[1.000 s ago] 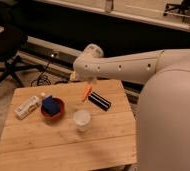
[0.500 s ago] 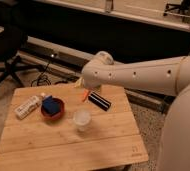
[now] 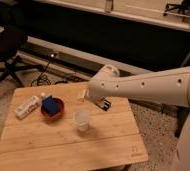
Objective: Pick up the ceramic cup
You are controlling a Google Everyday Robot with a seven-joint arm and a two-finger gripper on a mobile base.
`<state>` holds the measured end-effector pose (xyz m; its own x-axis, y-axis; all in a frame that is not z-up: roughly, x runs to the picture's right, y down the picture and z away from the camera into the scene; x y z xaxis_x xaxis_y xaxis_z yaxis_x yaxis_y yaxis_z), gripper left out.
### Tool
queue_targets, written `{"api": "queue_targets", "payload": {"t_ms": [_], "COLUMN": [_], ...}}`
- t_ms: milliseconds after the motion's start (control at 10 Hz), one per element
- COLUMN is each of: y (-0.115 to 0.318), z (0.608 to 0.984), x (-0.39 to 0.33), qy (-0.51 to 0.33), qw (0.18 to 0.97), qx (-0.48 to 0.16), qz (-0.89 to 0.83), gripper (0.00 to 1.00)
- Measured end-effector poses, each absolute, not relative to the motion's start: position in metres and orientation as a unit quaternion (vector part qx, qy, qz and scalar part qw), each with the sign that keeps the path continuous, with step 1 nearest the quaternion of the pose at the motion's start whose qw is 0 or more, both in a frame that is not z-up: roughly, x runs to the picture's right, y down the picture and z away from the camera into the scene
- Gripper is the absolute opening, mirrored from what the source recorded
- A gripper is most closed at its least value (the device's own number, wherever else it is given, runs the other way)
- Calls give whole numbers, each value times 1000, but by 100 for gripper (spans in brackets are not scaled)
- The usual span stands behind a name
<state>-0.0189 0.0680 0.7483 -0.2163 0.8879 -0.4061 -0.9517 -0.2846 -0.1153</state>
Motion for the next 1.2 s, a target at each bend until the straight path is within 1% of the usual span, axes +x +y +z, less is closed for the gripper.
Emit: {"api": "queue_targets", "payload": {"t_ms": [100,200,600,900,1000,1100,1200], "y": [102,118,135,154,160,167,169], "z": [746,746,763,800,815,831,838], "x": [-21,-17,2,-3,-8,-14,-16], "qy": [108,125,153,169,176,187,194], "qw": [597,596,586,587,591,598,602], "qx": [-217,-222,-220,-239,-247,-254,-256], "qz": [765,762,765,755,748,737,731], "gripper": [80,80,80,80,75,63,56]}}
